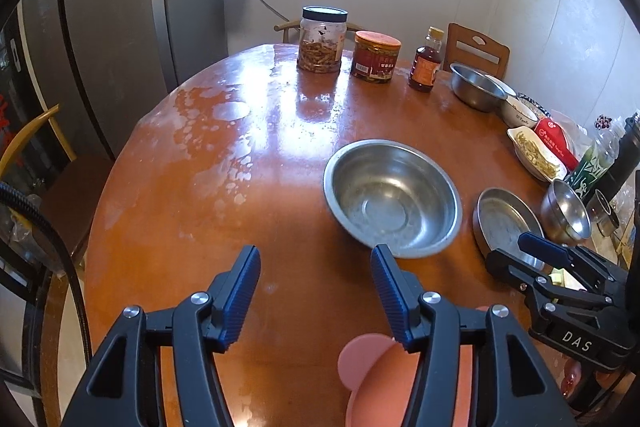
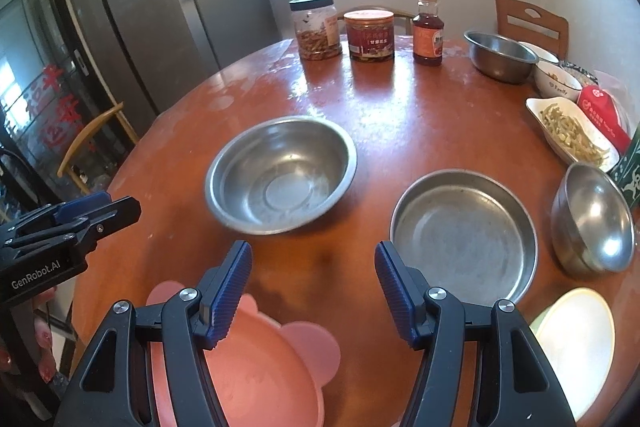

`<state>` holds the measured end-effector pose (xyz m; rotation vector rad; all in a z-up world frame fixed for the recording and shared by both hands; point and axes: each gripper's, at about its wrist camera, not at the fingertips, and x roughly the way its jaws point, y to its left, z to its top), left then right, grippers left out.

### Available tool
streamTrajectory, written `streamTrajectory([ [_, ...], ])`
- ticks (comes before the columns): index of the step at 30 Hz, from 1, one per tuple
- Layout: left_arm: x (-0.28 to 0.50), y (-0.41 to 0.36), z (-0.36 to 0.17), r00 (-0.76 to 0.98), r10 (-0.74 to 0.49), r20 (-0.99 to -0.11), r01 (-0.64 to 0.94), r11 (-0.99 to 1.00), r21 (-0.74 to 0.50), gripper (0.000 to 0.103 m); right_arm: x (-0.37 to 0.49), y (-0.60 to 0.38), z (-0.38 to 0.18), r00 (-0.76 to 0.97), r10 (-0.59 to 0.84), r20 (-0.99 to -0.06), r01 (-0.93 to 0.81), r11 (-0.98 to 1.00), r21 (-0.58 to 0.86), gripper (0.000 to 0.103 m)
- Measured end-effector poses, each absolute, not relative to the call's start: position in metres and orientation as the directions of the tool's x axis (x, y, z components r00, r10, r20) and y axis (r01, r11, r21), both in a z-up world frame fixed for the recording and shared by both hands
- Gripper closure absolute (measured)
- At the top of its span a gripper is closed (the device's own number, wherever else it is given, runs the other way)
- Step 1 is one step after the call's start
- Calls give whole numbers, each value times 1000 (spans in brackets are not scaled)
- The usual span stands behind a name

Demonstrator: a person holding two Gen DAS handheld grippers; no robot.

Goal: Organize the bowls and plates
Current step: 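Move the right gripper to the large steel bowl rim and close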

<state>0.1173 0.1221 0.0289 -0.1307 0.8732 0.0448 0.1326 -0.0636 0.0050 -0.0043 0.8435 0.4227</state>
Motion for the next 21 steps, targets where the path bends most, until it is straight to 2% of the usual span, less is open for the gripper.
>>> streamTrajectory([
  [21,185,122,-1,562,-45,-826,-81,991,-109,45,181,-68,-10,585,330,-741,-300,937,180,37],
])
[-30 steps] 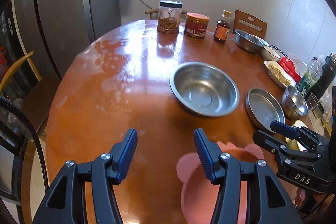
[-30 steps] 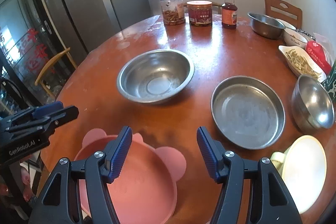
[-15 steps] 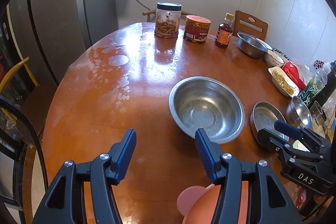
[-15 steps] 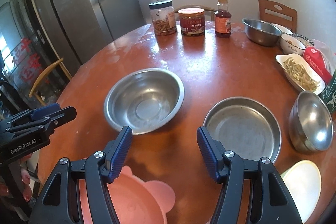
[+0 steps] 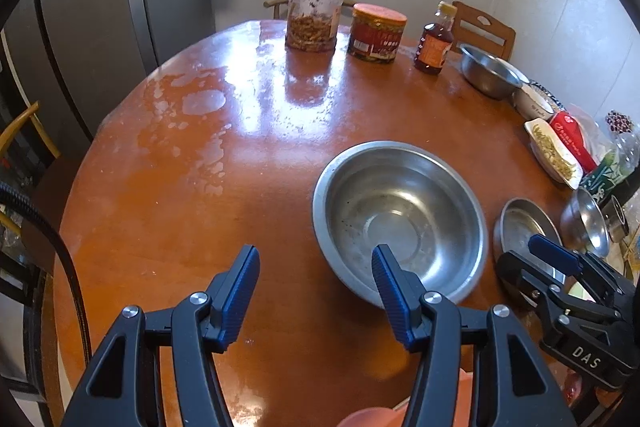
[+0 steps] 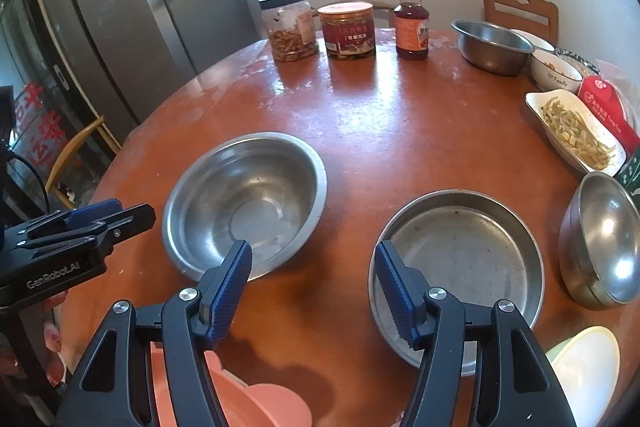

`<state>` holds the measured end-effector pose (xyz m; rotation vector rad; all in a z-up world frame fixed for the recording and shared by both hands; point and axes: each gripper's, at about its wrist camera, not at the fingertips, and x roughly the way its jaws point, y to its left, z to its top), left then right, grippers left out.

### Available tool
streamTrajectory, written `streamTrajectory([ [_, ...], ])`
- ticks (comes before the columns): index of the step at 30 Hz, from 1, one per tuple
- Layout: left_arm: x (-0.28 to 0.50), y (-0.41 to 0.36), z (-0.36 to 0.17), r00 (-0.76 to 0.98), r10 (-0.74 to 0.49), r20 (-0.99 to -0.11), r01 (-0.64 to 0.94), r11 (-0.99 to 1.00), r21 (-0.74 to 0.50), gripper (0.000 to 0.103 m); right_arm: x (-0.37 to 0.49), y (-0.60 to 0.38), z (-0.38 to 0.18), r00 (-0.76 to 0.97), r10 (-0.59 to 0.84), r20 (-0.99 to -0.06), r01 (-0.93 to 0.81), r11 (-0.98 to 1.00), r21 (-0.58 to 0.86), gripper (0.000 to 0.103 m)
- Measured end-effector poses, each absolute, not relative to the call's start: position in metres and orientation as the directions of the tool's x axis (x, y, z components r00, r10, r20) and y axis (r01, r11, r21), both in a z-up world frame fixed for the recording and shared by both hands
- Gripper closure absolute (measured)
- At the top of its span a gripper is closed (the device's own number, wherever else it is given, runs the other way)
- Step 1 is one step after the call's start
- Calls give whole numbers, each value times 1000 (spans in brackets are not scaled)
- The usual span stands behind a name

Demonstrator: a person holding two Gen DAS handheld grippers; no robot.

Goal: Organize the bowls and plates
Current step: 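Move the right gripper to the large steel bowl rim and close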

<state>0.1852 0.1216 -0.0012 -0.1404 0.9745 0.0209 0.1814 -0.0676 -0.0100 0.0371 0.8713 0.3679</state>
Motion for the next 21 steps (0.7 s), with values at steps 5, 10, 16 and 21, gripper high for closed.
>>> streamTrajectory([
  [5,194,126,-7,554,-69,-830,-86,986,-139,45,191,-65,-12,587,327,-740,-295,938,181,37],
  [10,202,128,-13,539,-79,-839,-93,984,-152,45,200,-60,-16,579,323,-748,-298,939,174,38],
  [16,208,128,-18,528,-83,-845,-95,983,-156,45,210,-56,-21,572,318,-756,-300,939,169,46],
  [21,215,128,-27,514,-96,-852,-95,981,-168,45,214,-56,-25,567,320,-759,-304,938,168,53],
])
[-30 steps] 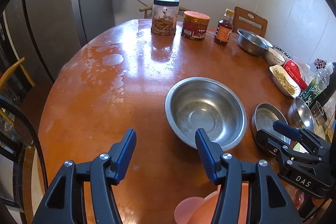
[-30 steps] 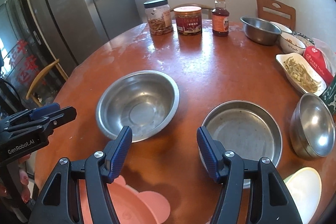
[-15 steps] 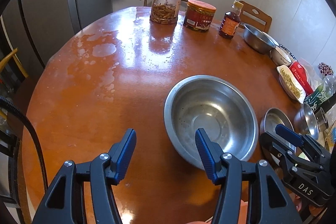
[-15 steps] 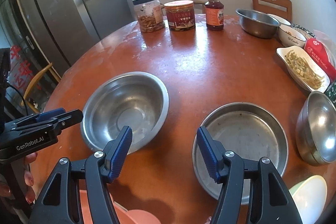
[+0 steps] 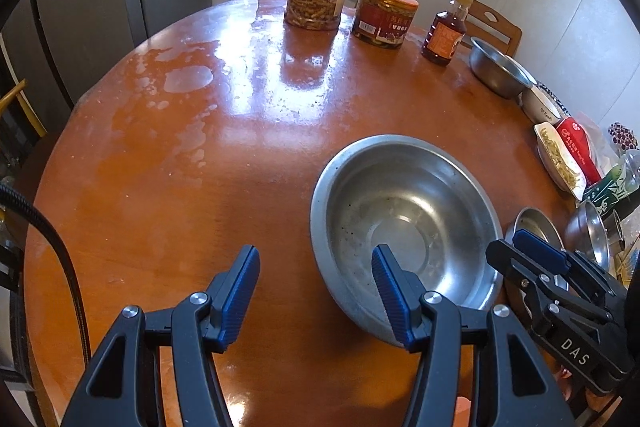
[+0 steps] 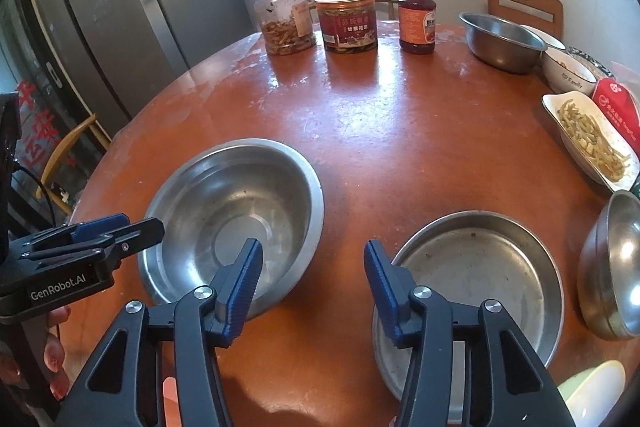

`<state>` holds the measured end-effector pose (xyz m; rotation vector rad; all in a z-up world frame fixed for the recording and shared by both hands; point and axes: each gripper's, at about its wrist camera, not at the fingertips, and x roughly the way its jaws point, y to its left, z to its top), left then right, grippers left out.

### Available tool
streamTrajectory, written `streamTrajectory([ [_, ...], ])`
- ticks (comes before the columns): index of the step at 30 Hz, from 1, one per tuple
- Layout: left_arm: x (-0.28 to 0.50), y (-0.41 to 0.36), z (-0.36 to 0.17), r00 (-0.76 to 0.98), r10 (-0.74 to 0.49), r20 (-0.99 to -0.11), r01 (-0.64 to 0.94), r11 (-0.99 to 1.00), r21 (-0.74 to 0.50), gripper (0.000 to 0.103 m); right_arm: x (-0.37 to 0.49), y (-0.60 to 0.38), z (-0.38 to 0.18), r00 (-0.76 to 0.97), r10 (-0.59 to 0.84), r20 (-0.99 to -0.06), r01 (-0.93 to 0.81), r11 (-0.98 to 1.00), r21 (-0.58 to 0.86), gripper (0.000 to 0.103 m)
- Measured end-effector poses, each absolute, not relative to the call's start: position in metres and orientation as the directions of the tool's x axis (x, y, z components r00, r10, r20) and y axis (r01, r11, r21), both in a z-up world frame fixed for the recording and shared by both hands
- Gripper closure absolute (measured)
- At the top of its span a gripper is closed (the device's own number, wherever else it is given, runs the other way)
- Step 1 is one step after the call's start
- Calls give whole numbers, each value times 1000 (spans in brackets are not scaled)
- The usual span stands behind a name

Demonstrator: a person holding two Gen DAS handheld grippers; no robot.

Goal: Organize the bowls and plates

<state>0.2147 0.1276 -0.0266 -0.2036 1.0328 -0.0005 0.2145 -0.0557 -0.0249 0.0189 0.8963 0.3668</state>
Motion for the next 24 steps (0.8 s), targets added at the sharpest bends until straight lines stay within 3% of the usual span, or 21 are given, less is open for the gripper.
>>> streamTrajectory([
  [10,219,129,-43,487,-158,-859,-107,965,-239,46,217,-51,-33,549,337,-765,-326,929,175,71],
  [13,219,131,-46,482,-187,-856,-107,957,-269,54,215,-46,-34,543,346,-765,-350,921,168,77],
  [18,216,125,-43,489,-204,-848,-75,959,-274,67,211,-41,-33,543,354,-761,-370,915,161,77],
  [24,212,122,-39,490,-194,-850,-62,965,-256,68,208,-40,-30,546,358,-757,-377,912,159,78],
])
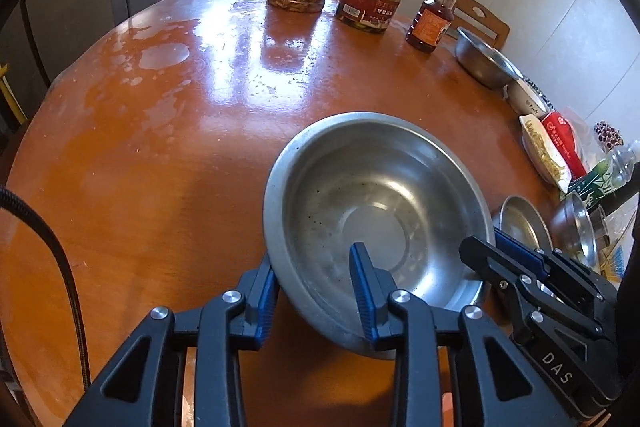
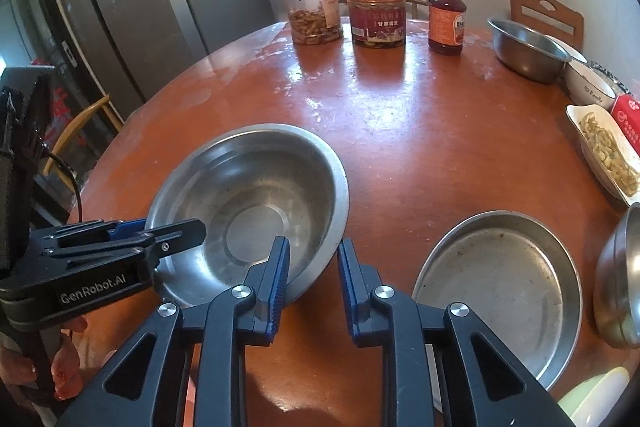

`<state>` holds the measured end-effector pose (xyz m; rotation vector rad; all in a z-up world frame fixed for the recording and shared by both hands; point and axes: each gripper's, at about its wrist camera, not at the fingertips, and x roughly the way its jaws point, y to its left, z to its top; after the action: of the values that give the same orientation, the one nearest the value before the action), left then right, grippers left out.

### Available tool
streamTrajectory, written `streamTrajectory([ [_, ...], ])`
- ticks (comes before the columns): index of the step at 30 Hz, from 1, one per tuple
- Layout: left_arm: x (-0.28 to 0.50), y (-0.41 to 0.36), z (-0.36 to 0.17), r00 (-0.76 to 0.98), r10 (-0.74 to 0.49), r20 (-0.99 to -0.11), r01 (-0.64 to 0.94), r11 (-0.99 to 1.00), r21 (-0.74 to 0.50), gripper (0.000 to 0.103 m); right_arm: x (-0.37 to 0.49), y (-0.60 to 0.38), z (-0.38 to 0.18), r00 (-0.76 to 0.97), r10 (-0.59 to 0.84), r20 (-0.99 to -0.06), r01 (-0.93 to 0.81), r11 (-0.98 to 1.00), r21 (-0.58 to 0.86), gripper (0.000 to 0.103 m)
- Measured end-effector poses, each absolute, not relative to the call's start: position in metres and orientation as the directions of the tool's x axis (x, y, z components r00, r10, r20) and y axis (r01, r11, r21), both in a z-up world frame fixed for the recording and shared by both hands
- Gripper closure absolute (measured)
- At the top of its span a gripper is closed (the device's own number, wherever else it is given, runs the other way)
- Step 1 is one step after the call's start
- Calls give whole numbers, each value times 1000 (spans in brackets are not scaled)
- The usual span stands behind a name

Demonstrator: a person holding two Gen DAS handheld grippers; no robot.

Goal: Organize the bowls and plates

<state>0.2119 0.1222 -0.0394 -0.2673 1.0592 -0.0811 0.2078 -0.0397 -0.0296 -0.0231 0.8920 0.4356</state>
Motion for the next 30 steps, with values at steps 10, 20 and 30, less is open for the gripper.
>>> streamTrajectory([
  [10,199,120,-20,521,-170,-836,-61,970,-236,68,201,-44,-20,545,391,-742,-388,902,190,78],
  [20,177,114,5,552,-158,-819,-63,971,-230,68,182,-53,-1,561,432,-706,-406,887,220,78],
  [30,155,102,31,592,-153,-791,-41,975,-220,68,158,-63,22,600,443,-666,-423,882,206,78],
])
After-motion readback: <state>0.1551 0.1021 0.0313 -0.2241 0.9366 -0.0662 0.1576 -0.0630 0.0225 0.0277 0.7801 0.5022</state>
